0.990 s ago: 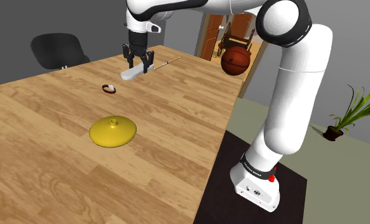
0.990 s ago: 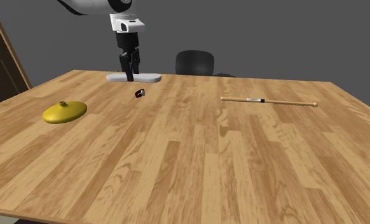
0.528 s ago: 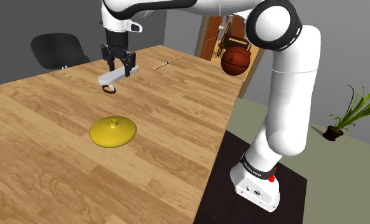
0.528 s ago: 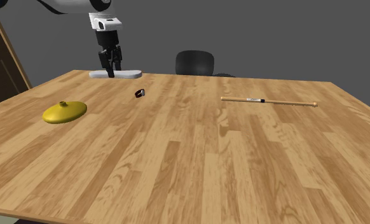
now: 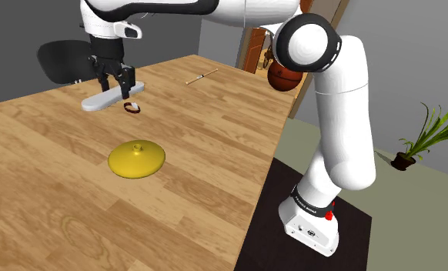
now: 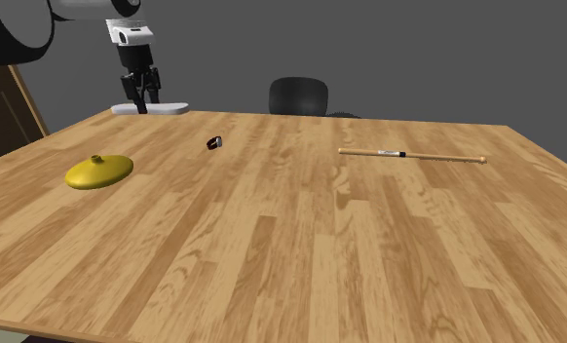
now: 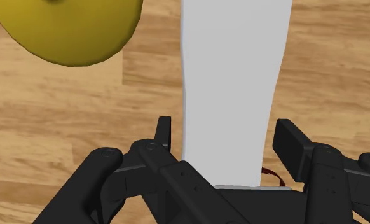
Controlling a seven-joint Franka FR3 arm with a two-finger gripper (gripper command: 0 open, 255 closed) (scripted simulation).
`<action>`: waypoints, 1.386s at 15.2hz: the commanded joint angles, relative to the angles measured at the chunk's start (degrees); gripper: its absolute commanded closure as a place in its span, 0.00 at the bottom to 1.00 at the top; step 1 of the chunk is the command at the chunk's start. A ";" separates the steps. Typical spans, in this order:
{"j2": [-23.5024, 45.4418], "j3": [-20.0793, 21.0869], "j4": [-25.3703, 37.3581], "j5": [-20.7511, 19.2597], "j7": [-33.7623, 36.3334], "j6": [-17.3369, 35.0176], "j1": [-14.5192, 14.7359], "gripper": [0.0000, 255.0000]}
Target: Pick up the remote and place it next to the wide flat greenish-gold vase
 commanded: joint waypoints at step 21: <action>2.78 -0.40 -12.51 -0.82 1.24 15.22 -0.17 1.00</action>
